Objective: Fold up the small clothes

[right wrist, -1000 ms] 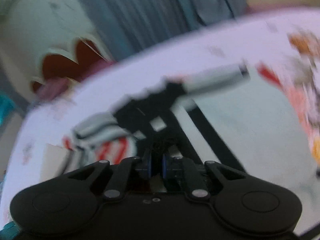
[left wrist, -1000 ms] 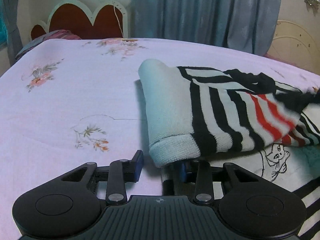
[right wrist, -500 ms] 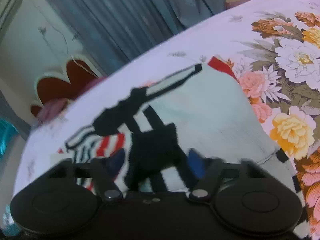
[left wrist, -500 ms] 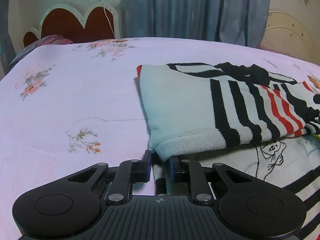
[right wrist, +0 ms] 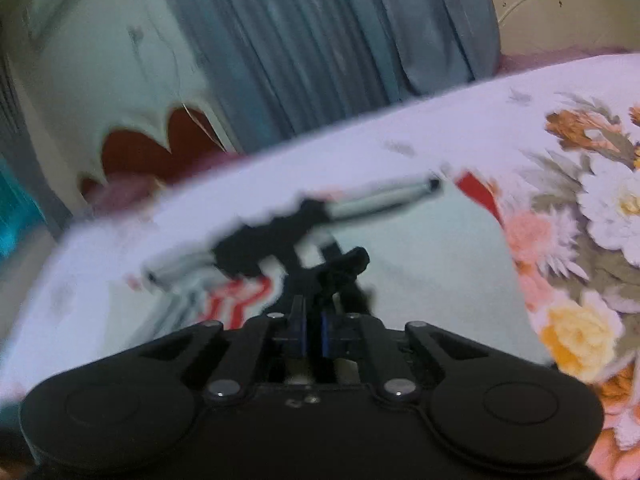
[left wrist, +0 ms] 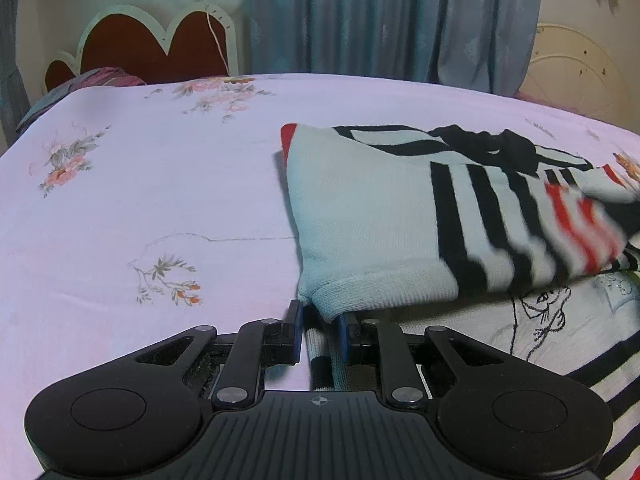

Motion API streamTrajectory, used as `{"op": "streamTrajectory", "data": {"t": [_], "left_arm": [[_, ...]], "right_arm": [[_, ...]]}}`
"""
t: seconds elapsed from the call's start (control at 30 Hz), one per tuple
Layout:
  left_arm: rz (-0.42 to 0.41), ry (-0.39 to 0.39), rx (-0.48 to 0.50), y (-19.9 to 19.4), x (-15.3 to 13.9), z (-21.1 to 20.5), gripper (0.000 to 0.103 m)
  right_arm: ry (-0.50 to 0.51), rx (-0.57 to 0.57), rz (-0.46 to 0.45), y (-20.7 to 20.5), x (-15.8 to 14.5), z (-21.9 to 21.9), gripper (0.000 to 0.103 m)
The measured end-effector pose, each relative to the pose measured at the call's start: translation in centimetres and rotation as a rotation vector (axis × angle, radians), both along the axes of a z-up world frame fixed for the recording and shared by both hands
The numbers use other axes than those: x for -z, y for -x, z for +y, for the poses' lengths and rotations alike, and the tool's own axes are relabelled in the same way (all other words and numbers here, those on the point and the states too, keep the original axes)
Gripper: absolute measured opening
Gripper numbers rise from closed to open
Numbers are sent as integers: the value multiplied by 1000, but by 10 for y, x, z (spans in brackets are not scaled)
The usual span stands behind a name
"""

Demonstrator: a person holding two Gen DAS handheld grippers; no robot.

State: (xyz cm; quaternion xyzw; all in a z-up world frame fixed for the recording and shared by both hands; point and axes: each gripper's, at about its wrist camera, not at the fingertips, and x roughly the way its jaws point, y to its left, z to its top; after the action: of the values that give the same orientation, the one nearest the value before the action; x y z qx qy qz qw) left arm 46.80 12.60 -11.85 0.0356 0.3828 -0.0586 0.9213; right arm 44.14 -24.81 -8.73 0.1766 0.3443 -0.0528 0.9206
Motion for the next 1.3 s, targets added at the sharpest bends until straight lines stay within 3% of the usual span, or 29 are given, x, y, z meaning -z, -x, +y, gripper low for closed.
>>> {"op": "streamTrajectory", "data": {"t": [0.03, 0.13, 0.3, 0.5, 0.57, 0.6, 0.7, 0.77, 0.83, 0.9, 0.93, 1.0, 1.07, 1.17, 1.3], "left_arm": [[2, -1, 1, 0, 0, 0, 17], [10, -5, 7, -1, -1, 0, 17], [12, -14, 12, -2, -1, -1, 17], [21, -6, 26, -1, -3, 0, 17], [16, 26, 29, 8, -11, 10, 27], [-11, 43, 9, 16, -18, 17, 41], [-80, 136, -29, 29, -37, 25, 44], [-86, 159, 4, 22, -38, 9, 44], [-75, 131, 40, 11, -31, -14, 48], [18, 85, 80, -3, -10, -33, 57], [-4, 37, 113, 0, -1, -41, 66], [-12, -20, 138, 3, -1, -51, 67], [-12, -3, 148, 2, -12, -47, 67], [-34, 76, 141, -16, -34, -37, 67], [-42, 55, 157, -67, -44, -38, 67]], "right_arm": [[4, 1, 38, -3, 11, -2, 7], [-17, 17, 35, 0, 22, -6, 6], [56, 2, -51, 2, 0, 5, 6], [44, 2, 75, -15, 21, -4, 8], [57, 28, 67, -9, 14, -3, 26], [90, 54, 43, -3, 6, -2, 34], [105, 43, -36, 11, -15, 4, 28], [89, -22, -40, 8, -16, 18, 27], [88, -96, -16, -3, -8, 39, 24], [126, -149, 67, -15, 10, 57, 21], [156, -152, 129, -21, 24, 61, 21], [170, -157, 104, -18, 23, 62, 21], [166, -156, 111, -19, 14, 60, 23], [157, -100, 42, -18, -1, 45, 29], [149, -97, 55, -42, -3, 29, 23]]}}
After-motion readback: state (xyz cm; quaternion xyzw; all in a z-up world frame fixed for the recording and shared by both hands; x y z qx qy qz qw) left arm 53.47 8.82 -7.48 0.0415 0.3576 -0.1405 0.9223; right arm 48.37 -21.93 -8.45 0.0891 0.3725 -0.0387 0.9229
